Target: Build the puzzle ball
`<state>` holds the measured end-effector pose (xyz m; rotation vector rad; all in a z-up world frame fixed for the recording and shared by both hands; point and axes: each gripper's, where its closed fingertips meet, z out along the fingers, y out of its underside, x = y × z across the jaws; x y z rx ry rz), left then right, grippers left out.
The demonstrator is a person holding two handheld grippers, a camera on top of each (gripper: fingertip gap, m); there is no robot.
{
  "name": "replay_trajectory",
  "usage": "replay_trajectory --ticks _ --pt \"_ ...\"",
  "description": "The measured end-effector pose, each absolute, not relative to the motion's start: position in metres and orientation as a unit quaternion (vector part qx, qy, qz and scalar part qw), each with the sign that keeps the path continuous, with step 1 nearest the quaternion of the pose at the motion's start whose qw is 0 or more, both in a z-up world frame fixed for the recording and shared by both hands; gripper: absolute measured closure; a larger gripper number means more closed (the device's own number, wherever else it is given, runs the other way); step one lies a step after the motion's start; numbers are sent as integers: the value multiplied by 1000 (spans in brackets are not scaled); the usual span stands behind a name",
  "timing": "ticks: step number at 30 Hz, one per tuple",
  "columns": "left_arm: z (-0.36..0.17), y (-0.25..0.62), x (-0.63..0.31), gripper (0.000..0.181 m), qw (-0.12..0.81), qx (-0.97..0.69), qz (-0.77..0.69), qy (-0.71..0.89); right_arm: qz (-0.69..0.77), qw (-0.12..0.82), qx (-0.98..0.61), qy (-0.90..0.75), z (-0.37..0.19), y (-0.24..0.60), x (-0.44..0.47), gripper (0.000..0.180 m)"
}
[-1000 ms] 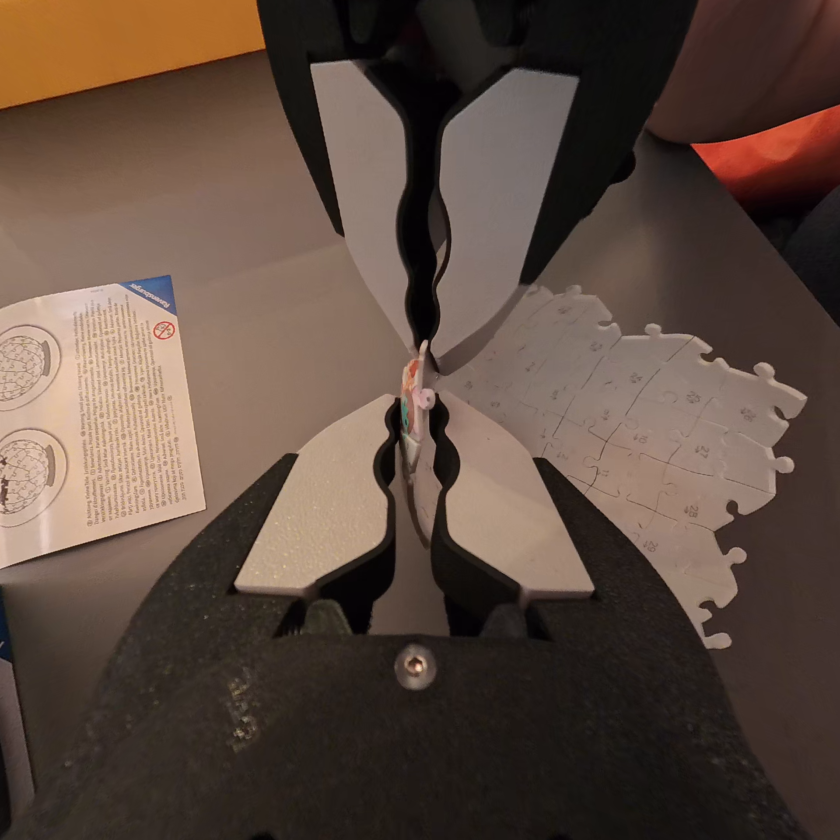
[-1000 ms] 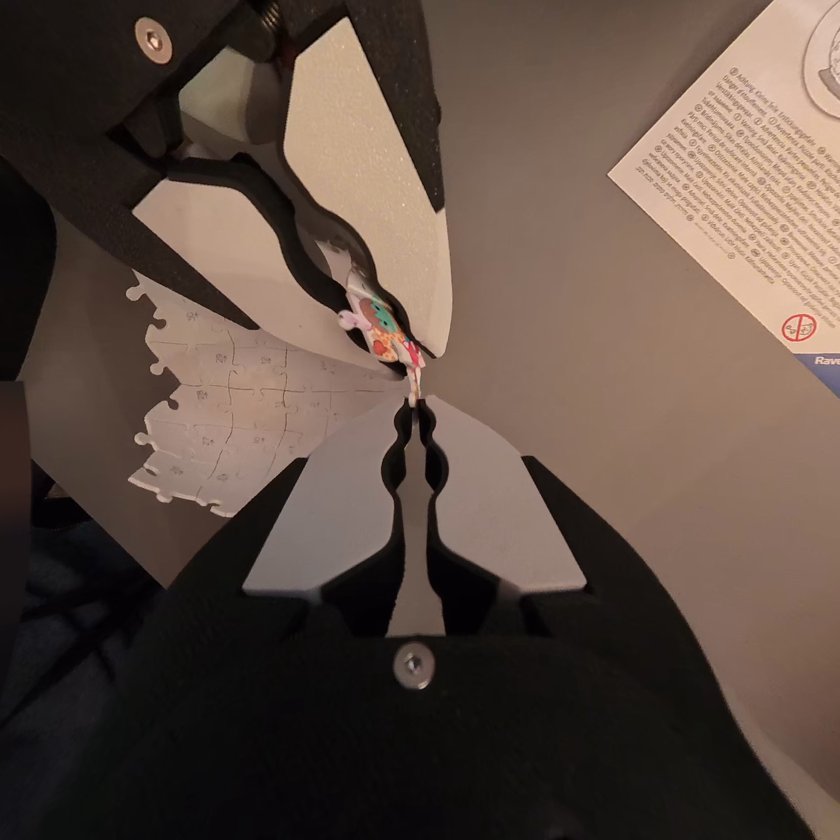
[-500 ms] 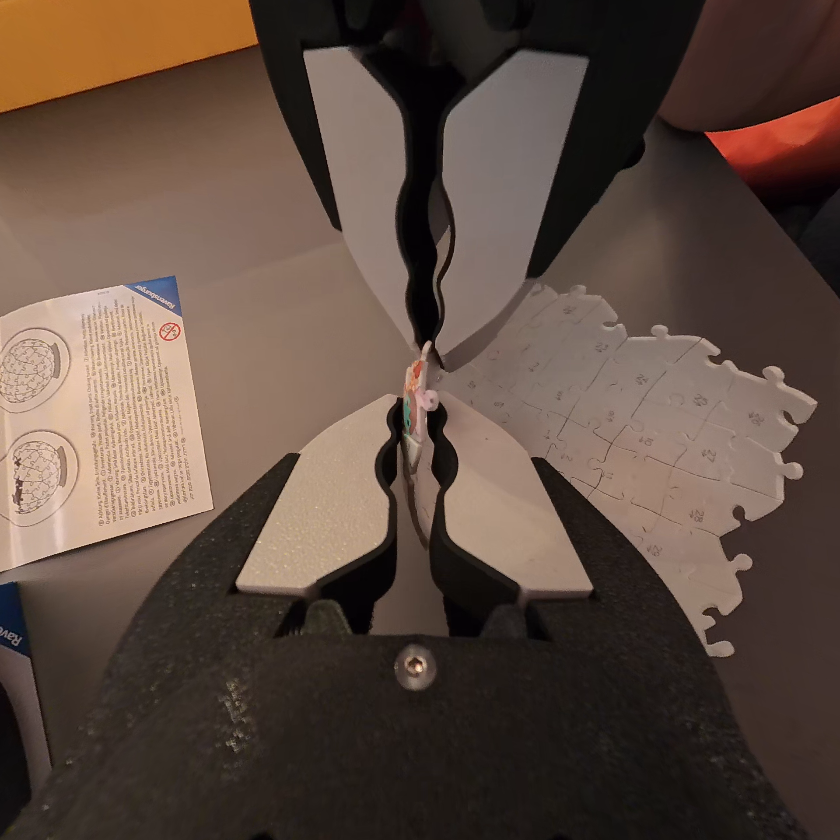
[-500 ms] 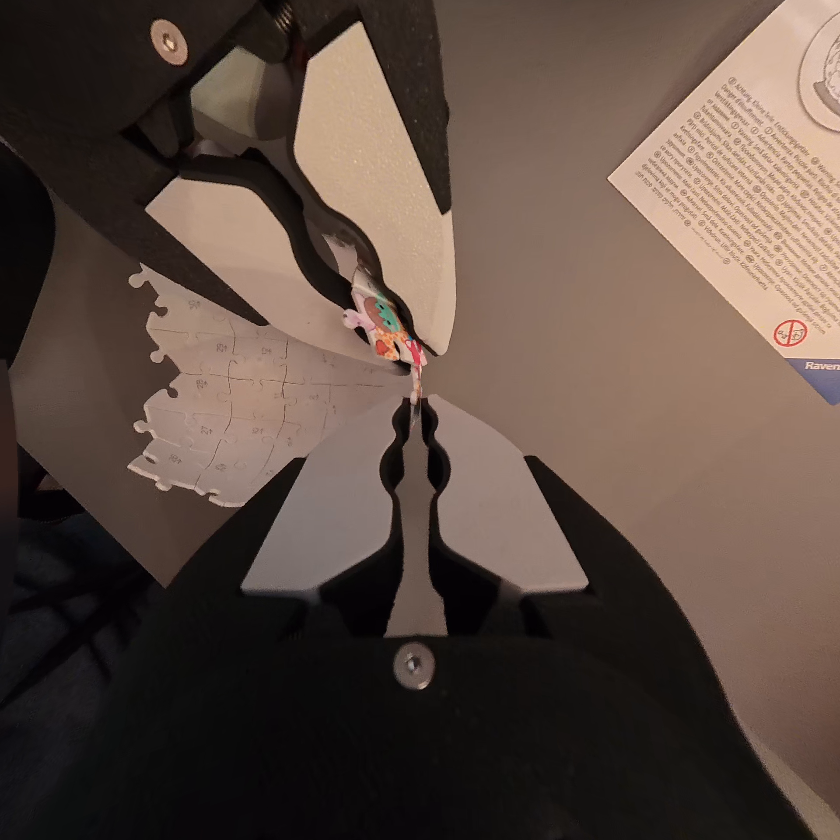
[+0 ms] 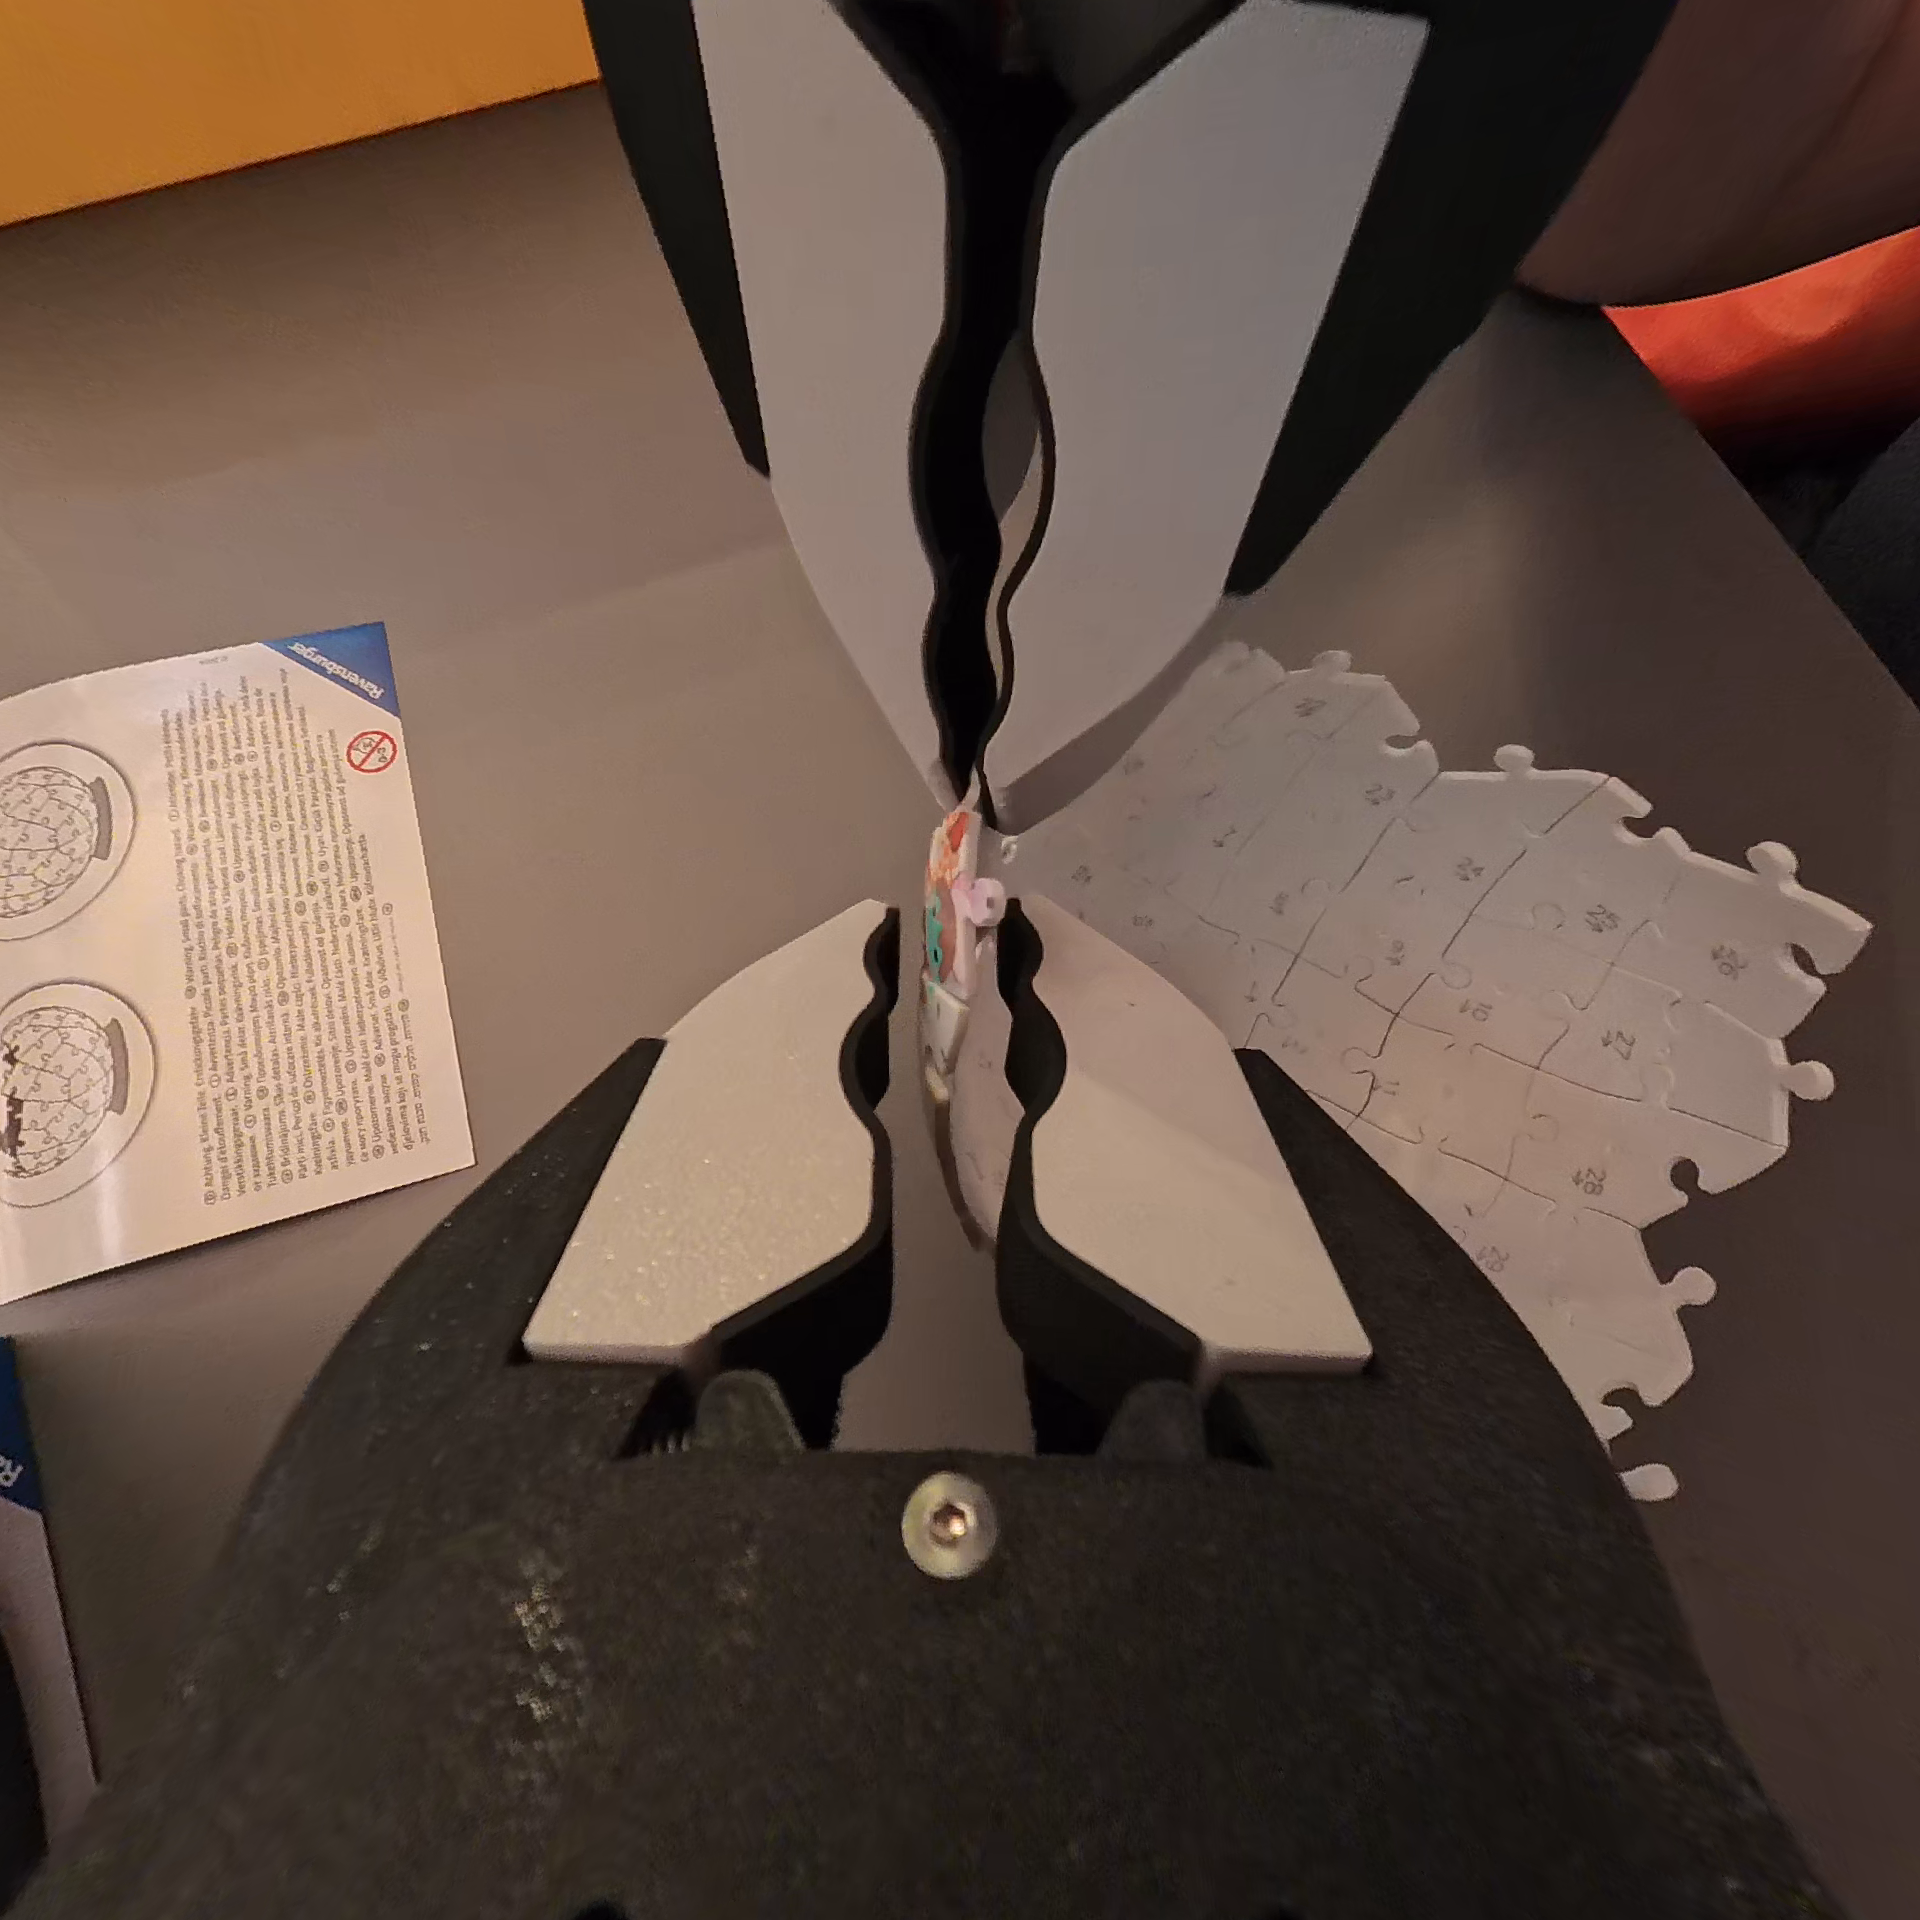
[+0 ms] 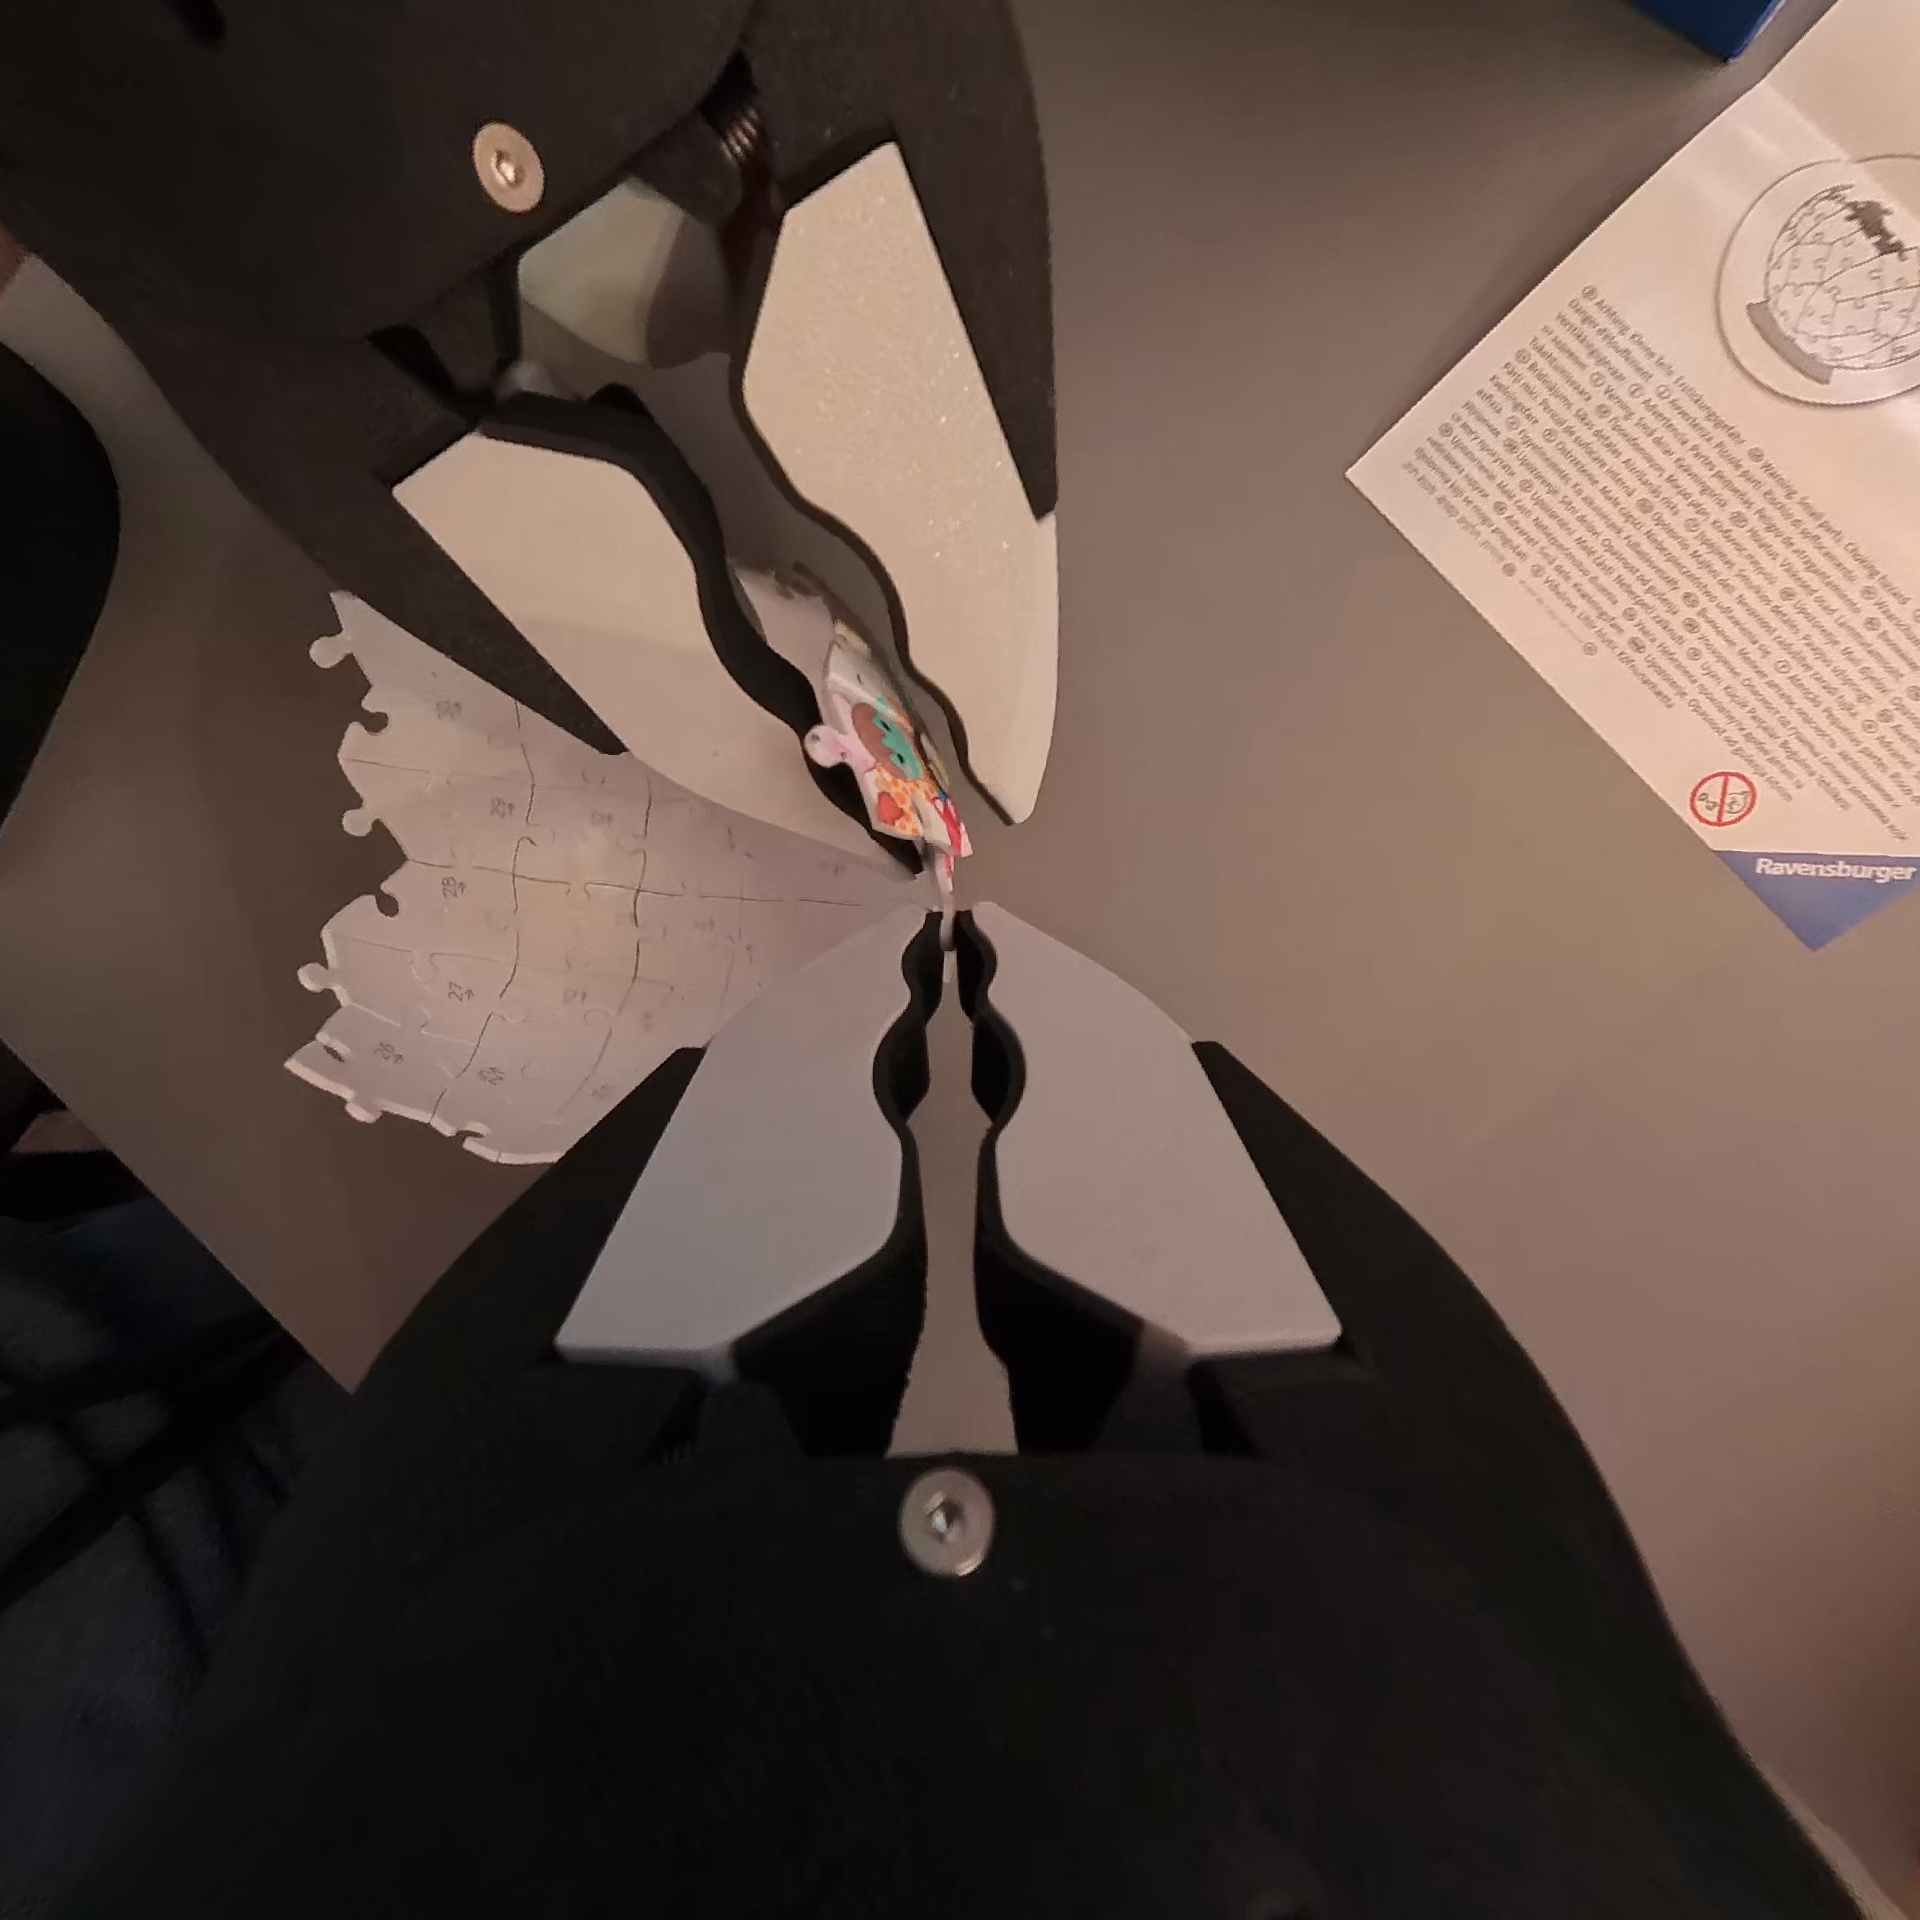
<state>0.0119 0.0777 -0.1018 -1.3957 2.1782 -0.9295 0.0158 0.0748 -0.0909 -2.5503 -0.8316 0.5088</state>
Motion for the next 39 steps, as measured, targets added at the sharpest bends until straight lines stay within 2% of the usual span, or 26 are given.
replay_trajectory --ticks 6,13,34,39 --pt "-95 78 11 163 209 -490 -337 776 192 204 -915 -291 -91 73 16 177" --pt "-89 78 12 172 222 -478 -334 781 201 204 -916 -281 -92 75 16 177" --pt "-96 78 13 173 222 -478 -319 788 191 208 -911 -300 -93 75 16 176" --pt "-96 78 13 173 220 -478 -319 788 171 224 -903 -324 -92 79 19 167"
